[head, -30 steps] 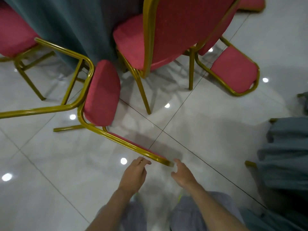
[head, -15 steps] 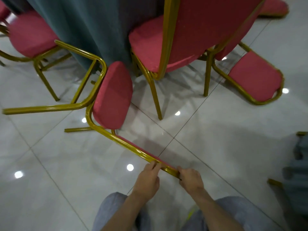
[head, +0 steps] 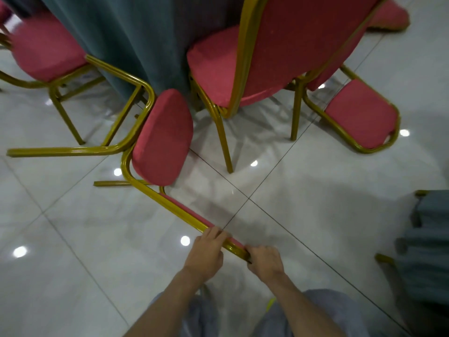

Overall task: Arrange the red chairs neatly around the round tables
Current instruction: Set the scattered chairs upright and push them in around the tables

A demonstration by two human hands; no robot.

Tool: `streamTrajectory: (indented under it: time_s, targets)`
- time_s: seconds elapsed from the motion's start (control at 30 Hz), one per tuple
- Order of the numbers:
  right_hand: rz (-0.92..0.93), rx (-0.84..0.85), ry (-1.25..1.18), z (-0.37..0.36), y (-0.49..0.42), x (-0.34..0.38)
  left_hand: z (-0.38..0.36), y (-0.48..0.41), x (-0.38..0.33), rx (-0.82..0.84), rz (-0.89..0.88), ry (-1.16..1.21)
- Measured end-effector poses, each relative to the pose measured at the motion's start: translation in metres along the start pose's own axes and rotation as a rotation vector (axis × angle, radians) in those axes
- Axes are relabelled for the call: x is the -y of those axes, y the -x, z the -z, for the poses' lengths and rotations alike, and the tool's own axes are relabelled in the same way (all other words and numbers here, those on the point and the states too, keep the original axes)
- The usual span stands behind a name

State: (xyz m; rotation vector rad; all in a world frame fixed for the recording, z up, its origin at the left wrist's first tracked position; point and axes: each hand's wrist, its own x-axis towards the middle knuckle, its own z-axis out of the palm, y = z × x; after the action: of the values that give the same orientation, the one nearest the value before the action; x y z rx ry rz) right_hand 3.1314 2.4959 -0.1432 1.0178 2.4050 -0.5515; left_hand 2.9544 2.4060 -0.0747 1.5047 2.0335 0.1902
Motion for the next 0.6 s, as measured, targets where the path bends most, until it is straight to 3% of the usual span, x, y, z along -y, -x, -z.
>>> streamTrajectory:
  time_s: [0.33,0.6]
  targets:
    - [0.058,0.045,0.063,0.128,0.073,0.039,0.1,0.044,-0.027,0.105,-0.02,-0.07]
    - [0.173,-0.062,0.084,0.234,0.153,0.074,0.203,0.098,-0.052,0.078,0.037,-0.077]
